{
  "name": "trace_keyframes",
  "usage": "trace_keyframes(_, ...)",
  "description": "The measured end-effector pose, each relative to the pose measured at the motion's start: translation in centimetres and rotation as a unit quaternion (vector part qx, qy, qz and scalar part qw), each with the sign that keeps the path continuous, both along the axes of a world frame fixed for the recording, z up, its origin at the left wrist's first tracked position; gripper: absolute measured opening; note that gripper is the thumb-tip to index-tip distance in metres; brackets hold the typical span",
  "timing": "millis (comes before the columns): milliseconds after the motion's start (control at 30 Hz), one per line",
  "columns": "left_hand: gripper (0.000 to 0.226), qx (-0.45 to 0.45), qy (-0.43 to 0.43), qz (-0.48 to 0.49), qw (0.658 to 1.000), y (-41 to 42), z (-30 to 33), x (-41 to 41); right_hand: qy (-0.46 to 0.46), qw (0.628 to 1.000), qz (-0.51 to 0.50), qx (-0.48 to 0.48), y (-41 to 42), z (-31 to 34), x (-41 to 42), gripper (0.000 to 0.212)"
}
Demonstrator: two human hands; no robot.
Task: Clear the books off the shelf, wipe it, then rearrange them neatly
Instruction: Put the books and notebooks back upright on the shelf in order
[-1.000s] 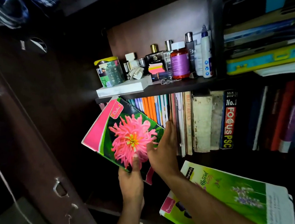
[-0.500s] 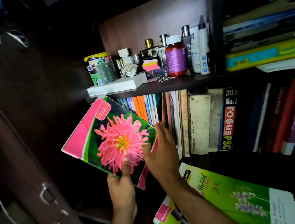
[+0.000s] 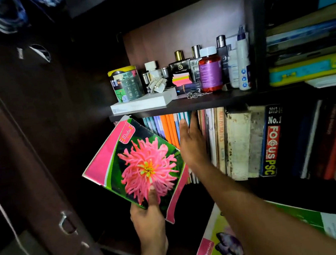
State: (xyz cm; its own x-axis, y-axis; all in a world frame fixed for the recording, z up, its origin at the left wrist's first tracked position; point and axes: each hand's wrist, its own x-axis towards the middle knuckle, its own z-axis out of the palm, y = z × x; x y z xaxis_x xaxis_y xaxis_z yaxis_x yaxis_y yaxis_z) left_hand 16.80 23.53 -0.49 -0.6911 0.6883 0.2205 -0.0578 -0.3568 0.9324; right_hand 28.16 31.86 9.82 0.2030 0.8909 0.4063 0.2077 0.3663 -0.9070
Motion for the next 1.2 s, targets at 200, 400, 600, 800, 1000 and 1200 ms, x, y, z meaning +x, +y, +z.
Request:
trace_keyframes(200, 0.007, 0.007, -0.033, -0.003, 0.999, 0.4, -0.5, -0.3, -0.006, 0.999, 0.029, 0.025, 2.2, -1.0, 0.5, 0.058)
trace_keyframes(400, 0.017, -0.012, -0.043, 0.02, 0.999, 0.8, -1.1, -0.5, -0.038, 0.997, 0.063, 0.019, 3.7, -1.1, 0.0, 0.063)
trace_keyframes(600, 0.01, -0.016, -0.027, 0.01, 0.999, 0.2, -0.4, -0.4, -0.022, 0.998, 0.049, -0.044, 1.2, -7.1, -0.1, 0.076)
trace_keyframes(800, 0.033, -0.008, 0.004, -0.003, 1.0, -0.7, -0.3, -0.2, 0.093, 0.978, 0.159, -0.101, 0.8, -9.0, 0.8, 0.066)
trace_keyframes(1000, 0.045, -0.057, 0.119, -0.083, 0.988, -3.6, -0.8, -2.6, 0.121, 0.951, 0.259, -0.116, 0.8, -8.8, 1.9, 0.068)
trace_keyframes(1200, 0.033, -0.06, 0.262, -0.12, 0.956, -5.1, 0.9, -1.7, 0.151, 0.931, 0.299, -0.144, 1.3, -9.3, 2.7, 0.057)
